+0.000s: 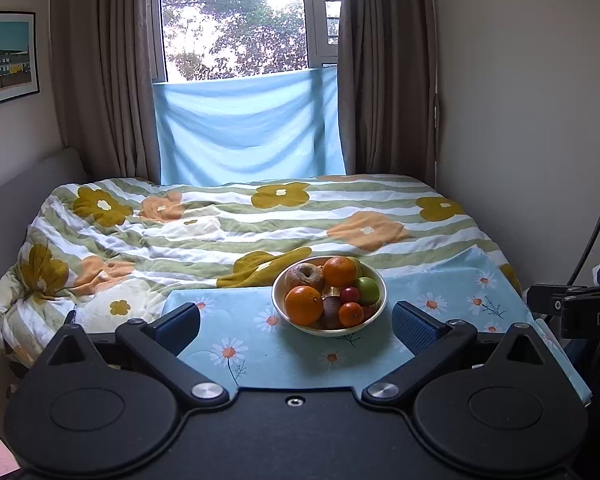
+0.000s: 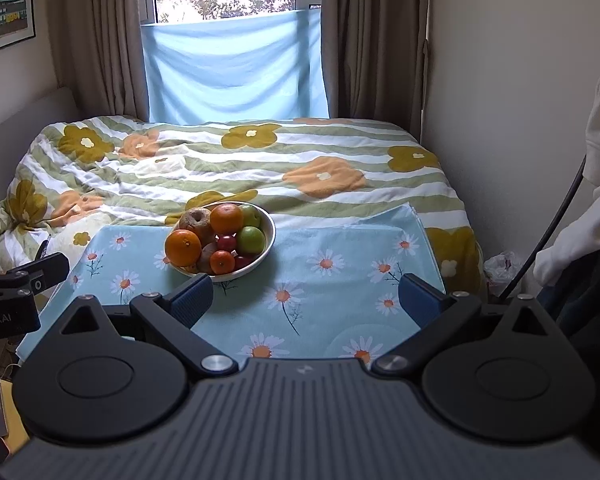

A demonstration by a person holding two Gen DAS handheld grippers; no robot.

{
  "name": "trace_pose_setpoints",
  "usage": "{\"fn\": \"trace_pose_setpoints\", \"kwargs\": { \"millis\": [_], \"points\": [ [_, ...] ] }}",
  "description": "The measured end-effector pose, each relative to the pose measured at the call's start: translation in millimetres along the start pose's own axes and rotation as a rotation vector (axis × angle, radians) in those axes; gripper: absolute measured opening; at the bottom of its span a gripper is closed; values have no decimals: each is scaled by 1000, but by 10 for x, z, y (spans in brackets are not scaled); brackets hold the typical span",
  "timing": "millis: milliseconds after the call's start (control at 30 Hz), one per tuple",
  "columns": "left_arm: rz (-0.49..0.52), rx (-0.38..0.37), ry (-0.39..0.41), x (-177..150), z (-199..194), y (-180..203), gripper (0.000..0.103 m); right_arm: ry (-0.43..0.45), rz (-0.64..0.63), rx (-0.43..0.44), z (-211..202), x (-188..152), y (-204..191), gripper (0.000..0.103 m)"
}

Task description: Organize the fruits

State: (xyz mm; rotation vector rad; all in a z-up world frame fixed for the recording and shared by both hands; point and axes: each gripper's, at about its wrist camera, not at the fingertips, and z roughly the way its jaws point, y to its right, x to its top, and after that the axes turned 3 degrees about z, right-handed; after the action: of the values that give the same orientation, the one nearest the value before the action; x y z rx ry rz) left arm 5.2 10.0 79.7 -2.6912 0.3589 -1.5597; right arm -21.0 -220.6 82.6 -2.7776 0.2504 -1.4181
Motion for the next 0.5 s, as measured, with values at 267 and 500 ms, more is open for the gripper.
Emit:
{"fn": "trace_pose_setpoints", "kwargs": {
  "millis": [267,500],
  "points": [
    [-15,3,3,-20,3,-49,103,4,-1,-4,-7,0,-7,103],
    [-23,9,6,-16,0,-40,103,3,-7,-4,-1,-3,-8,103]
  ]
}}
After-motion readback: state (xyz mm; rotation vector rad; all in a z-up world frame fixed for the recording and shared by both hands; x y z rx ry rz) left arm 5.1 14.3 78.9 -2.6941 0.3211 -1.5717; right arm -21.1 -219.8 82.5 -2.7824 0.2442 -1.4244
